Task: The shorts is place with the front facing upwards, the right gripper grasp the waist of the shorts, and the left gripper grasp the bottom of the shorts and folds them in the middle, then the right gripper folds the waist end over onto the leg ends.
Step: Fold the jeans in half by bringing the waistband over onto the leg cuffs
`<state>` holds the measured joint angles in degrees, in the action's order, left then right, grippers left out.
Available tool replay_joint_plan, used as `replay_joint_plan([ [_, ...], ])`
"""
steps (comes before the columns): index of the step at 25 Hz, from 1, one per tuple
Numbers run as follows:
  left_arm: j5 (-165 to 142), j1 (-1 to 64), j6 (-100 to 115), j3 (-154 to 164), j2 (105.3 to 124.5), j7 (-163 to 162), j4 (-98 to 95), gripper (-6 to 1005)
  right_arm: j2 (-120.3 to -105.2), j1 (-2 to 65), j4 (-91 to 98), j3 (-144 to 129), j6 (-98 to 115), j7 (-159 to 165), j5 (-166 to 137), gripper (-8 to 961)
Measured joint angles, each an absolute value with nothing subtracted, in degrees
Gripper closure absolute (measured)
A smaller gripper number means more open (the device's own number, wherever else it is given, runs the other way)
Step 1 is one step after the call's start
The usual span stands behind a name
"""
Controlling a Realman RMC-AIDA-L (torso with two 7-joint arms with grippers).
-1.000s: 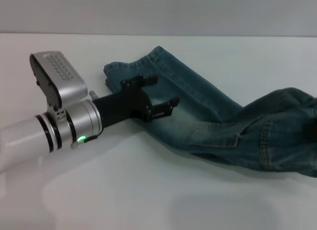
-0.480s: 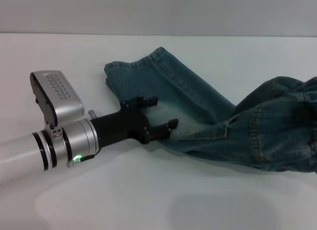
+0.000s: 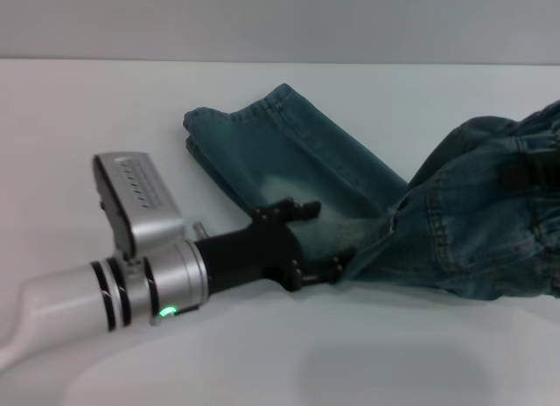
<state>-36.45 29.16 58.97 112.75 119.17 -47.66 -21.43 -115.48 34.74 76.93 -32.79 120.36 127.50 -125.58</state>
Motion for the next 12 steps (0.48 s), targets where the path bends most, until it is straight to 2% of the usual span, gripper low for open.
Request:
replay_joint_plan([
  [12,-29.04,28.50,55.89,121.11,119.17,-49.60,-24.02,169,-115.37,35.62,76.02,-33.58,118.01,127.53,-125.85,877],
])
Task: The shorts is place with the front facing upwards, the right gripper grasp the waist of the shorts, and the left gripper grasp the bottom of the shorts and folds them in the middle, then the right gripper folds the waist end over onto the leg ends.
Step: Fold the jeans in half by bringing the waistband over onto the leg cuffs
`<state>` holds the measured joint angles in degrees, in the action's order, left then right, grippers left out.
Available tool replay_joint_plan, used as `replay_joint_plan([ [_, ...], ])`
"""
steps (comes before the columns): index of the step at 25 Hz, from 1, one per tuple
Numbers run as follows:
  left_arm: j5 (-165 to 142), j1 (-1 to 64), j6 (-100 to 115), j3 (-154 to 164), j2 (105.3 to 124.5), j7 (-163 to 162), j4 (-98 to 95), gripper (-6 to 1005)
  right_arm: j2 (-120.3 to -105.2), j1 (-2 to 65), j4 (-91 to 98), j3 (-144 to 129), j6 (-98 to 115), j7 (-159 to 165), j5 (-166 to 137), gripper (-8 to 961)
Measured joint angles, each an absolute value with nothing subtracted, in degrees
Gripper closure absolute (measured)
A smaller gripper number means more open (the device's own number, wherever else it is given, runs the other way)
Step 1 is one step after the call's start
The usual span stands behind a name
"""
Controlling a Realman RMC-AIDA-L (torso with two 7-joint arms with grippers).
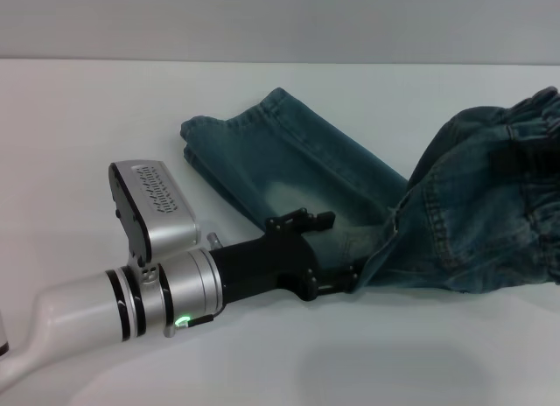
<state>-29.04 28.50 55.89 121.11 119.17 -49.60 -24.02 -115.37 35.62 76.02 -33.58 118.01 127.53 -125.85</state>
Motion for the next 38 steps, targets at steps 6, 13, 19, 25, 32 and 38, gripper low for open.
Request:
replay_joint_plan([
  [6,-26.92,28.28,55.47,124.33,119.17,-50.41,-24.74,169,-114.90,36.87,74.12,-33.57,117.69,127.53,-125.87,877],
  [13,-21.76,27.94,54.57,130.10,119.17,-50.46,-26.37,167,-114.33,38.61,72.52,-34.63,117.29,127.53,-125.87,877],
  [19,-20.23,26.53,53.77,132.14,119.17,-50.30,-28.94,169,-113.94,40.42,71.17,-36.48,116.60,127.53,-125.86,877],
  [25,-16.83,26.06,52.60,135.30,119.17,-49.98,-30.38,168,-113.36,42.42,69.25,-38.29,115.89,127.53,-125.86,877],
  [32,-15.34,25.52,51.81,136.86,119.17,-49.89,-31.71,167,-112.74,43.99,67.52,-39.60,115.02,127.41,-125.96,876],
  [38,-14.10,25.58,51.50,138.32,119.17,-49.86,-32.29,168,-112.54,45.03,65.74,-40.28,113.97,126.97,-127.06,876],
])
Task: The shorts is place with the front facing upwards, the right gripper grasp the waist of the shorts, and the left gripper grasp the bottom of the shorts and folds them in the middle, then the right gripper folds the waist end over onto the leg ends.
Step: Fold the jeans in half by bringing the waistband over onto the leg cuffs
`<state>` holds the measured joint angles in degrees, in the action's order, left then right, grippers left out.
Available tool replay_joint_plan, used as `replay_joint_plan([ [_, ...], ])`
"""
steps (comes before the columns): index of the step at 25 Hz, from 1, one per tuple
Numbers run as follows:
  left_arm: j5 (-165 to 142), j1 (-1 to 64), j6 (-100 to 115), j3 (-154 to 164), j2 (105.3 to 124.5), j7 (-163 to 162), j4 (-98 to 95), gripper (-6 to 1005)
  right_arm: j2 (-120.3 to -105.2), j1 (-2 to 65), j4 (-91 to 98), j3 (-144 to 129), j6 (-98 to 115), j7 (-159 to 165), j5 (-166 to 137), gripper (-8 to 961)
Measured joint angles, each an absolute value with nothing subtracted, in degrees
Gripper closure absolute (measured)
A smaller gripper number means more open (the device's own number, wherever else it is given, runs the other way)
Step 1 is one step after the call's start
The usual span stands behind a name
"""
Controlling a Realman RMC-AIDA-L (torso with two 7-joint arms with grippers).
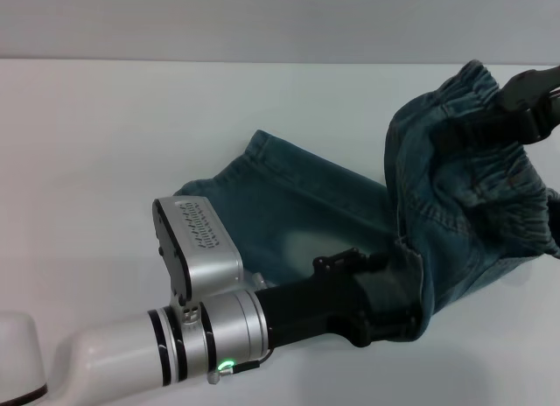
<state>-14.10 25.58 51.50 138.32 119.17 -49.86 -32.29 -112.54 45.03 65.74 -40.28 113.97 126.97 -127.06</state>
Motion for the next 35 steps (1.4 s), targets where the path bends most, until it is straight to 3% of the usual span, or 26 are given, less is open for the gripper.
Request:
replay_joint_plan([
  [21,-13.70,26.85,51.60,117.98,118.34,-44.17,-23.77,167,-113.45,44.90,60.54,-42.98,110.35,124.17,-127.18,876],
  [30,-13.87,25.39,52.20,106.60,118.17,-42.97,-23.53,167,-117.74,45.57,59.45,-51.79,96.91,121.33,-127.18,858],
  [35,-13.81,25.24,52.22,106.22,118.14,-42.18,-22.40,168,-118.29,47.07,56.20,-58.62,88.96,120.85,-126.71,838],
])
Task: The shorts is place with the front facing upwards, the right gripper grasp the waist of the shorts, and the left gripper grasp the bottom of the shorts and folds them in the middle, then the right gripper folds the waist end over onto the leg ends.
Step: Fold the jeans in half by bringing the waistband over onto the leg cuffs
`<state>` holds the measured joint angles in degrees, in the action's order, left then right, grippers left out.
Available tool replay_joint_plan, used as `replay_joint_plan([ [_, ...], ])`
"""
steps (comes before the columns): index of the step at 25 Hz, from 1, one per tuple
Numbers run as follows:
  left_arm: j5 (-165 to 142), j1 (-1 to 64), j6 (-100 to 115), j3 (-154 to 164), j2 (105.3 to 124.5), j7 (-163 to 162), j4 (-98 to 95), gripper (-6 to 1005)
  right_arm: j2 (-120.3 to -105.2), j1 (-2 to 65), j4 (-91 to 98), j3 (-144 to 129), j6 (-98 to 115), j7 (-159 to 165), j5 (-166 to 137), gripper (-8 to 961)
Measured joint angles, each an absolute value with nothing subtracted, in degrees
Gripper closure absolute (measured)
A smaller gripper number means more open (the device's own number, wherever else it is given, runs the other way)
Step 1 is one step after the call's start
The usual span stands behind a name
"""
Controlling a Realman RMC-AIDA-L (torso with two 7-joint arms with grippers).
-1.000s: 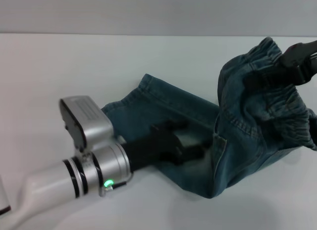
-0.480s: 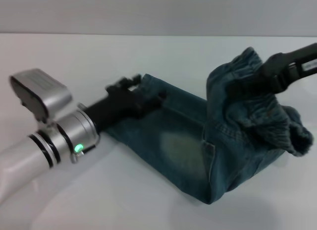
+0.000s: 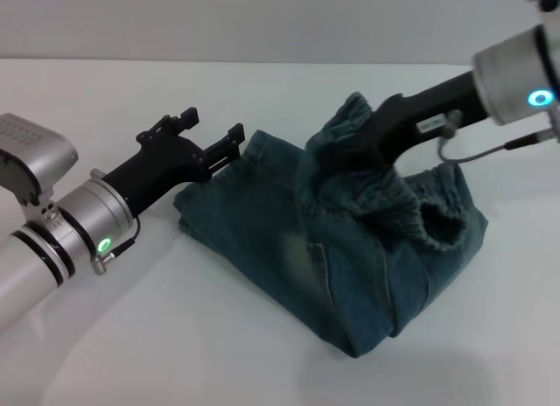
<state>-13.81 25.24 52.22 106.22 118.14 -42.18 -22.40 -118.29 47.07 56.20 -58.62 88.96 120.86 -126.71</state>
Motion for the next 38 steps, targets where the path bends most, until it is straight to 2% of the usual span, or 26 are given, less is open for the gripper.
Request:
replay_joint_plan([
  [8,-13.64,25.09,52.21,106.14,118.34,-42.12,-20.90,168,-118.70,48.92,52.86,-65.76,79.46,120.84,-125.07,807],
  [20,-13.62,25.11,52.20,106.08,118.47,-42.09,-20.18,169,-118.74,54.18,45.72,-68.43,76.90,118.89,-121.62,760],
  [26,-13.59,25.10,52.12,105.46,118.47,-41.45,-20.06,168,-118.80,55.49,43.72,-71.83,75.47,118.70,-121.97,519],
  [28,-13.58,25.10,52.07,104.95,118.55,-40.63,-20.01,168,-118.84,55.52,43.85,-75.05,74.17,118.73,-122.00,468],
  [38,-12.94,25.17,51.87,102.37,118.65,-39.06,-19.62,167,-119.13,53.72,47.02,-80.79,66.97,117.98,-121.67,468],
])
